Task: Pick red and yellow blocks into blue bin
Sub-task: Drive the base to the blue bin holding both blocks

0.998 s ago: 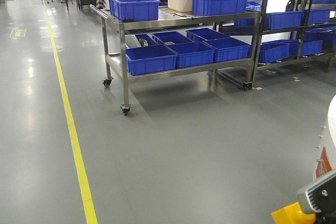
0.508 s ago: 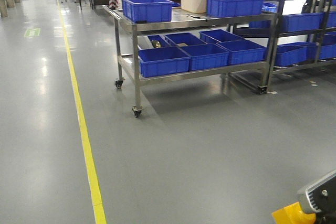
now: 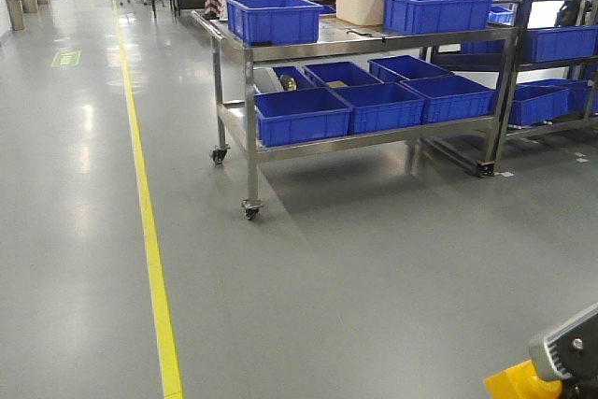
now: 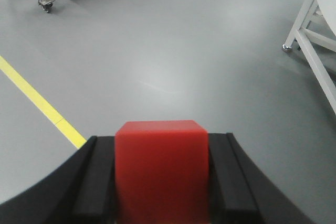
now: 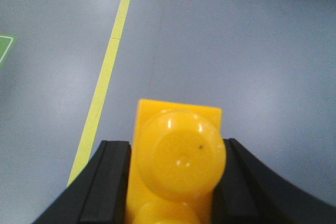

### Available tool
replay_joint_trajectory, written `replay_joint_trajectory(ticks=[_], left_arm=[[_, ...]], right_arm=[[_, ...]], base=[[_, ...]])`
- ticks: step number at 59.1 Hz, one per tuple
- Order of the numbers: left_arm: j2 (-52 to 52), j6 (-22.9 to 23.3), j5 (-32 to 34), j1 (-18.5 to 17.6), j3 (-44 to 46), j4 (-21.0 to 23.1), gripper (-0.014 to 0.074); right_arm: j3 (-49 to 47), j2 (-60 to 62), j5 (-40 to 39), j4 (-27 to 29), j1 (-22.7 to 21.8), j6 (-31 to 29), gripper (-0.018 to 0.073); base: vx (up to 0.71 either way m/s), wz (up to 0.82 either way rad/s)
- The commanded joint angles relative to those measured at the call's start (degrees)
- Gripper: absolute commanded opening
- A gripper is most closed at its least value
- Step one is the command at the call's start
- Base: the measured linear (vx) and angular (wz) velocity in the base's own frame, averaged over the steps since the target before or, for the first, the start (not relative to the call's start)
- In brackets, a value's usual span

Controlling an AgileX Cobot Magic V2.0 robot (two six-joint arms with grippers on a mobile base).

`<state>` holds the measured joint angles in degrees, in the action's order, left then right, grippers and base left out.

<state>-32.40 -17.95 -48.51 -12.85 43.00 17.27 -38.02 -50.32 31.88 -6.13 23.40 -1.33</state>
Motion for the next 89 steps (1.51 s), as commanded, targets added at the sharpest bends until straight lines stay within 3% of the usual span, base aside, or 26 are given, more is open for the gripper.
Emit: replay_joint_trajectory(ticks=[1,89], left_arm=[[0.0,0.0,3.9,-0.2,1.4,1.5,0.0316],[0.1,0.0,3.9,-0.2,1.4,1.5,0.0316]], right_arm=[[-1.6,0.6,-3.9,-0.8,0.0,-0.3,0.0244],[-1.6,0.6,-3.7,-0.8,0.0,-0.3,0.0244]], base=[[0.29,-0.1],[0.46,-0.16]])
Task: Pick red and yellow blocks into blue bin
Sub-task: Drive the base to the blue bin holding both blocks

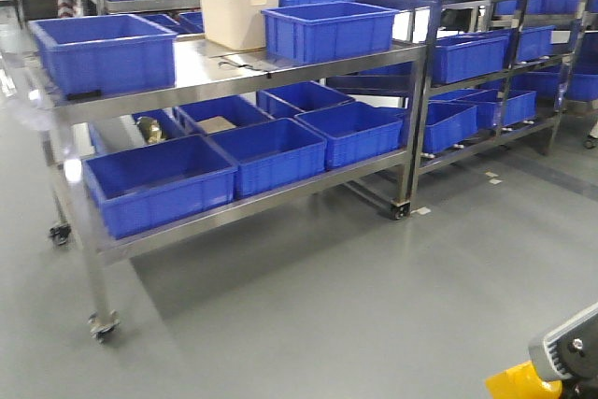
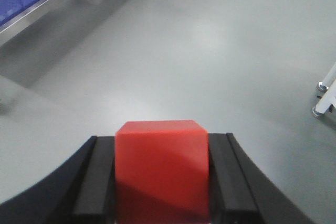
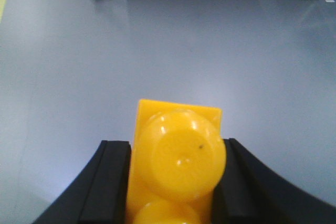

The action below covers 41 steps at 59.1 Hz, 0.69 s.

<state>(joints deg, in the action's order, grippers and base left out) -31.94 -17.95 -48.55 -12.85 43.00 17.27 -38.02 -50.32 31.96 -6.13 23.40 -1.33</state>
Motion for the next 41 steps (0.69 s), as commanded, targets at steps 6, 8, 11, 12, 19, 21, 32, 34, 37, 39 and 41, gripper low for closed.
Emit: replay_joint_trajectory(ticks=[6,8,11,12,19,21,32,34,37,39,41], left_arm=[[-0.3,0.0,3.9,-0.2,1.4,1.5,0.0316],[-0.3,0.0,3.9,-0.2,1.4,1.5,0.0316],[-0.3,0.0,3.8,-0.2,1.4,1.5,0.0316],[-0.3,0.0,3.9,-0.2,1.4,1.5,0.0316],[-0.3,0.0,3.9,-0.2,1.4,1.5,0.0316],[-0.3,0.0,3.9,-0.2,1.4,1.5,0.0316],[-0.3,0.0,3.9,-0.2,1.4,1.5,0.0316],[-0.3,0.0,3.9,-0.2,1.4,1.5,0.0316],[-0.3,0.0,3.9,-0.2,1.4,1.5,0.0316],[-0.3,0.0,3.9,-0.2,1.4,1.5,0.0316],[-0.3,0.0,3.9,-0.2,1.4,1.5,0.0316]], right_arm=[[-1.6,0.6,-3.8,-0.8,0.0,-0.3,0.0244],[-1.6,0.6,-3.8,-0.8,0.0,-0.3,0.0244],[-1.6,0.6,-3.8,-0.8,0.0,-0.3,0.0244],[-1.6,0.6,-3.8,-0.8,0.0,-0.3,0.0244],[-1.6,0.6,-3.7,-0.8,0.0,-0.3,0.0244],[-1.6,0.6,-3.7,-0.8,0.0,-0.3,0.0244],[-1.6,0.6,-3.7,-0.8,0.0,-0.3,0.0244],[-1.6,0.6,-3.7,-0.8,0.0,-0.3,0.0244],[-1.6,0.6,-3.7,-0.8,0.0,-0.3,0.0244],[-1.6,0.6,-3.7,-0.8,0.0,-0.3,0.0244],[-1.6,0.6,-3.6,-0.8,0.0,-0.3,0.0244]], base=[[0.53,-0.26],[0.52,-0.28],[0.52,-0.3],[0.52,-0.29],[0.51,-0.3],[0.5,-0.3],[0.5,-0.33],[0.5,-0.37],[0.5,-0.39],[0.5,-0.4],[0.49,-0.42]])
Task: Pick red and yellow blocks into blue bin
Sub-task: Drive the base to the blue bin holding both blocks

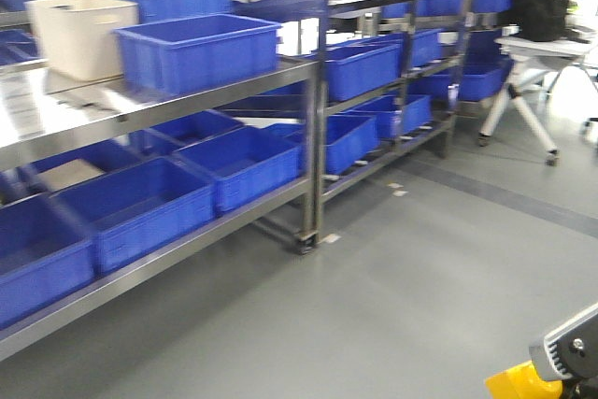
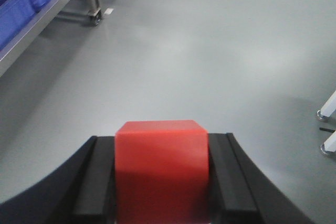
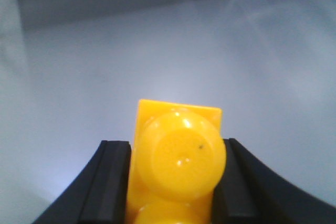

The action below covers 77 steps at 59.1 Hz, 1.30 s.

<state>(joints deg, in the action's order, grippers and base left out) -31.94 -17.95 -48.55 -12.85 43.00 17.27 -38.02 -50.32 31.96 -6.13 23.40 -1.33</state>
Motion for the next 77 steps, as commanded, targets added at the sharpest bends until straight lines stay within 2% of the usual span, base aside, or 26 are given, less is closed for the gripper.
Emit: replay_joint_trajectory(ticks=[1,36,77], left_arm=[[-0.3,0.0,3.9,-0.2,1.4,1.5,0.0316],[-0.3,0.0,3.9,-0.2,1.4,1.5,0.0316],[-0.3,0.0,3.9,-0.2,1.4,1.5,0.0316]], right_arm=[[-1.6,0.6,-3.7,-0.8,0.0,-0.3,0.0244],[-1.6,0.6,-3.5,-0.8,0.0,-0.3,0.0244],[-1.6,0.6,-3.5,-0.8,0.0,-0.3,0.0244]], base=[[0.49,-0.41],[0.48,-0.36],[0.43,-0.1]])
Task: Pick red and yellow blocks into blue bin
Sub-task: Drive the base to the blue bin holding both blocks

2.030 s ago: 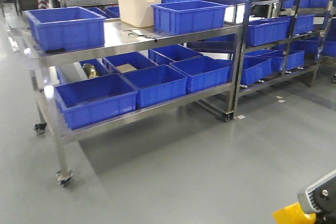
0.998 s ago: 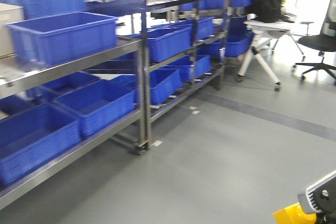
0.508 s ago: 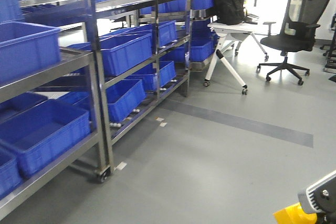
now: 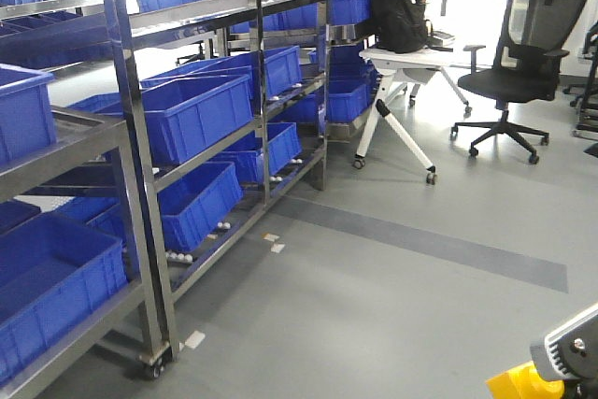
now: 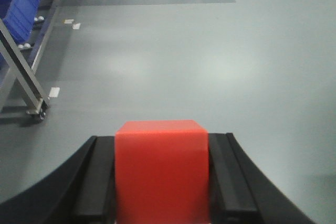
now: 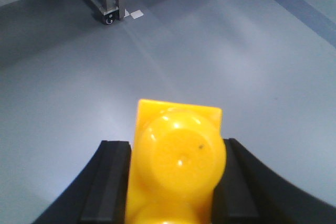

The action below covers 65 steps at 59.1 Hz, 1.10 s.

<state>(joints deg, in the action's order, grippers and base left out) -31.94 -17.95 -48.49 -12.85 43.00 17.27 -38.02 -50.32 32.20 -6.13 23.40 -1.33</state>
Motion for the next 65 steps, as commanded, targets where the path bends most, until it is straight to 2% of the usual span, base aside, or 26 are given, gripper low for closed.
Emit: replay_joint_trajectory(ticks=[1,65], left_arm=[[-0.3,0.0,3.9,-0.2,1.4,1.5,0.0316],[-0.3,0.0,3.9,-0.2,1.4,1.5,0.0316]], right_arm=[[-1.6,0.6,-3.8,-0.8,0.0,-0.3,0.0244],[-1.6,0.6,-3.8,-0.8,0.0,-0.3,0.0244]], base=[[0.41,0.05],[0.41,0.11]])
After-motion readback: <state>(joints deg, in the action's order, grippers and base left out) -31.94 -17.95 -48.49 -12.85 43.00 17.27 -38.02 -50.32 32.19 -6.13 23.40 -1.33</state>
